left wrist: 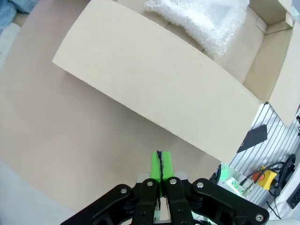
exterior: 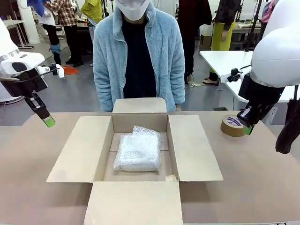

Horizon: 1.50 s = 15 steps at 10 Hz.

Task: Wrap the clocks to prevent damage.
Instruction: Once the human has placed the objects inside and stepped back, release both hands from the side flaps of the Package Box.

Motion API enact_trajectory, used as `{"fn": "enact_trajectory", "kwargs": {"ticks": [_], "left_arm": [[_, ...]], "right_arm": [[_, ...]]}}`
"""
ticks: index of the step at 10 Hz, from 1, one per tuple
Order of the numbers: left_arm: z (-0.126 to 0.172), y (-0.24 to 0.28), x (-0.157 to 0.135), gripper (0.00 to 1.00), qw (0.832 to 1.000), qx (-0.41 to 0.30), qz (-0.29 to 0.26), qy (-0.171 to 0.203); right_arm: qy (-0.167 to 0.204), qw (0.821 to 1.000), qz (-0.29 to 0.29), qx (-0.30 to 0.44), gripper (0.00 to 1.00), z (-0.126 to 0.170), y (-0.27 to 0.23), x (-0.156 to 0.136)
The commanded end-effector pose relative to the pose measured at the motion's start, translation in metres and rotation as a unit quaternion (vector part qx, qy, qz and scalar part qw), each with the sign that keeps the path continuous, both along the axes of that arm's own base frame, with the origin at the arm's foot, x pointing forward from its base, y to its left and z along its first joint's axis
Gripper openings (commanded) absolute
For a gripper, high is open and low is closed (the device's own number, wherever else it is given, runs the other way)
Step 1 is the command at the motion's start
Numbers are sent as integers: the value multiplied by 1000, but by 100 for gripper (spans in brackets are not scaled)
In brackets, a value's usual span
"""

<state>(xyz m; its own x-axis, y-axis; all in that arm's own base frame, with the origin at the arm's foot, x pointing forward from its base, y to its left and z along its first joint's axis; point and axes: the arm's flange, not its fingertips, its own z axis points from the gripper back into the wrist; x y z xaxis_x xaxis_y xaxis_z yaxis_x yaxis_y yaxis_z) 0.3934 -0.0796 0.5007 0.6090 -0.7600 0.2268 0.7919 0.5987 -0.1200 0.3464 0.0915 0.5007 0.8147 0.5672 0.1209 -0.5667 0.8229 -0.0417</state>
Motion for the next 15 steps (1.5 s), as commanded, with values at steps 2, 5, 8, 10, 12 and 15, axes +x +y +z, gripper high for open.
{"fn": "enact_trajectory", "kwargs": {"ticks": [2, 5, 8, 10, 12, 15], "left_arm": [[-7, 53, 7, 0, 987, -147, -61, 36], [-24, 107, 1, 0, 958, -228, -171, -12], [-18, 129, -18, 0, 936, -220, -250, -112], [-22, 121, -12, 0, 951, -225, -208, -51], [-22, 121, -12, 0, 951, -225, -208, -51], [-36, 136, -9, 0, 926, -136, -325, -138]], "right_arm": [[-24, 963, 148, 223, 1, -18, -63, 21], [-64, 926, 161, 335, 1, -66, -122, 30], [-61, 920, 147, 358, 1, -82, -141, 25], [-69, 917, 155, 360, 1, -84, -141, 19], [-69, 917, 155, 360, 1, -84, -141, 19], [-95, 898, 259, 343, 1, -94, -147, 19]]}}
